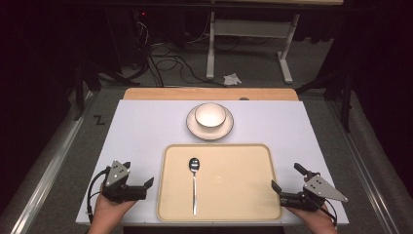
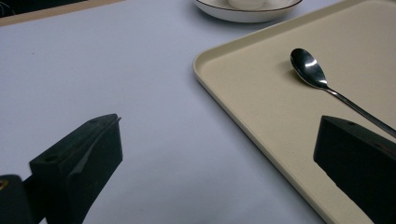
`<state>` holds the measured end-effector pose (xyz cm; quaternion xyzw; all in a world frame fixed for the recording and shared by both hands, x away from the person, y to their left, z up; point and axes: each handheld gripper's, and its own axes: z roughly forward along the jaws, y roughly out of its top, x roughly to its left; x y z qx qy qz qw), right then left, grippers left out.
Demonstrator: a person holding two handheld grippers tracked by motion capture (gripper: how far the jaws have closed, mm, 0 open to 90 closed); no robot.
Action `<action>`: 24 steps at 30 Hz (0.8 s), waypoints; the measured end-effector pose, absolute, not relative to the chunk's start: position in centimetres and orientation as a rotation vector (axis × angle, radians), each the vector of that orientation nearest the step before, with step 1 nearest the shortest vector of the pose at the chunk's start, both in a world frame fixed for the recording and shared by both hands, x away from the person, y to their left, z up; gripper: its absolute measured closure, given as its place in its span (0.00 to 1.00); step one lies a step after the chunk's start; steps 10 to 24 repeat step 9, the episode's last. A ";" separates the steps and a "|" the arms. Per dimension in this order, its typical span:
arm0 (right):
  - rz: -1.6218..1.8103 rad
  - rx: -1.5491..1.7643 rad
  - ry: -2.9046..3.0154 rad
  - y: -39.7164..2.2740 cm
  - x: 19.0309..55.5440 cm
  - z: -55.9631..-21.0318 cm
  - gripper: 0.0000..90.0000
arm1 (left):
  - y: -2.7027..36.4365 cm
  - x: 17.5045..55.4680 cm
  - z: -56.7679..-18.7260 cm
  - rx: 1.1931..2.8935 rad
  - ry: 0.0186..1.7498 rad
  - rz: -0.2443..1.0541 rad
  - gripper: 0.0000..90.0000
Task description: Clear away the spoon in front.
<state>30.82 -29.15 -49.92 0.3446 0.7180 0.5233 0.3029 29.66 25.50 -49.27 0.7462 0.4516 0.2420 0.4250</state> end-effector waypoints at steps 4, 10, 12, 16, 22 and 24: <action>1.389 0.912 1.902 -29.2 31.0 -49.9 0.01 | 25.7 29.6 -49.3 1.849 1.146 0.612 0.03; 1.393 0.906 1.911 -29.0 31.2 -49.9 0.01 | 25.9 29.4 -49.3 1.850 1.159 0.611 0.03; 1.393 0.906 1.911 -29.0 31.2 -49.9 0.01 | 25.9 29.4 -49.3 1.850 1.159 0.611 0.03; 1.393 0.906 1.911 -29.0 31.2 -49.9 0.01 | 25.9 29.4 -49.3 1.850 1.159 0.611 0.03; 1.393 0.906 1.911 -29.0 31.2 -49.9 0.01 | 25.9 29.4 -49.3 1.850 1.159 0.611 0.03; 1.393 0.906 1.911 -29.0 31.2 -49.9 0.01 | 25.9 29.4 -49.3 1.850 1.159 0.611 0.03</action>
